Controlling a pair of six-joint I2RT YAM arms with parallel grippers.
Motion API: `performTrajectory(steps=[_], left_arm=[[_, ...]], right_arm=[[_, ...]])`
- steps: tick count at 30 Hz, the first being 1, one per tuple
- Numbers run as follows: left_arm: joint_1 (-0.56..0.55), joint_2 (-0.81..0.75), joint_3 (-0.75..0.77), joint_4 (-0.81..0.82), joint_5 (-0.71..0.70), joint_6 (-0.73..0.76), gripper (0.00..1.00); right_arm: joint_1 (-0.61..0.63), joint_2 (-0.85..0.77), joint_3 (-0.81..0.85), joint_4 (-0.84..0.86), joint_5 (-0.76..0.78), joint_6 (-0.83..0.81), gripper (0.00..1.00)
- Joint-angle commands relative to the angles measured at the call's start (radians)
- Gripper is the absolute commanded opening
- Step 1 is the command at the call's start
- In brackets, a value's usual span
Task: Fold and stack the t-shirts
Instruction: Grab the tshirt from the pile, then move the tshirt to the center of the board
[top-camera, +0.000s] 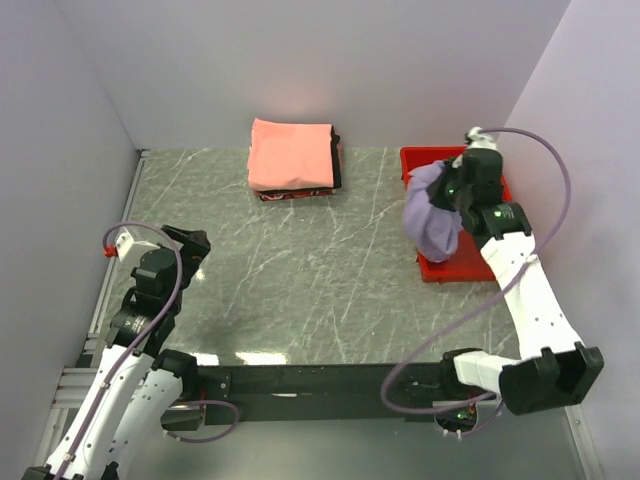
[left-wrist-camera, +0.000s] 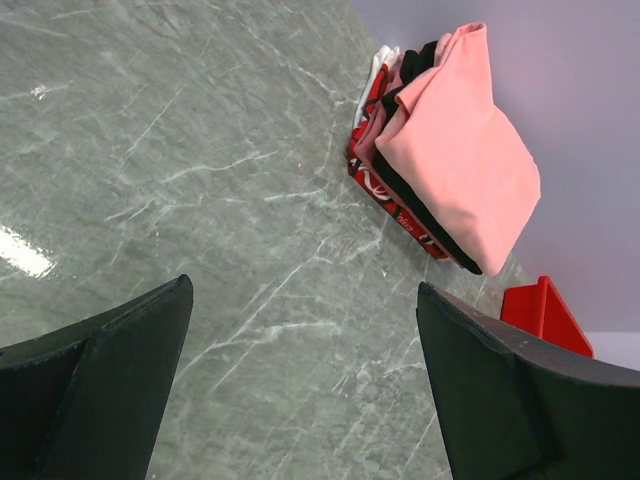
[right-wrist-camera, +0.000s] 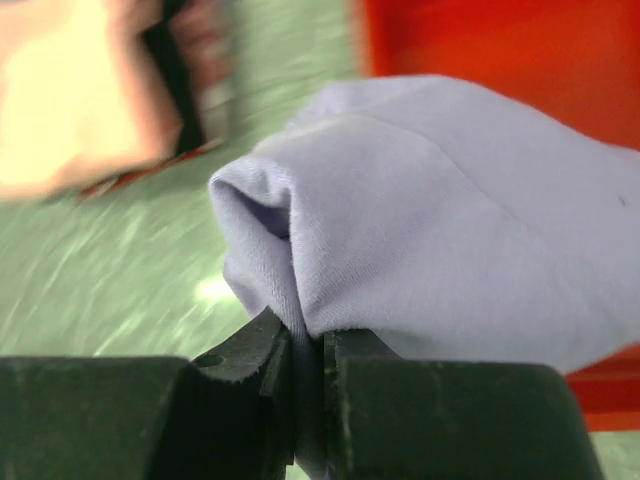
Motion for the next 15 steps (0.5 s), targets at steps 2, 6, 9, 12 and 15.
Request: performTrajectory(steps=[2, 6, 9, 12, 15], left_arm=[[-0.002, -0.017, 0.029, -0.045, 0.004, -0.042, 1.0], [-0.002, -0.026, 0.029, -0.071, -0.003, -0.055, 1.0], [-0.002, -0.025, 0.04, -0.094, -0.002, -0.068, 1.0], [-0.002, -0.023, 0.037, -0.12, -0.011, -0.084, 0.99], [-0.002, -0.025, 0.032, -0.135, -0.005, -0.087, 1.0]], right_arm=[[0.181, -0.087, 0.092, -0.032, -0.027, -0.052, 0.0], [0.344, -0.122, 0.08, -0.027, -0.038, -0.069, 0.0], [0.456, -0.112, 0.066, -0.027, -0.089, -0.094, 0.0], [0.553, -0.064, 0.059, -0.049, -0.078, -0.123, 0.0], [0.62, 0.015, 0.06, -0.078, -0.075, -0.146, 0.0]])
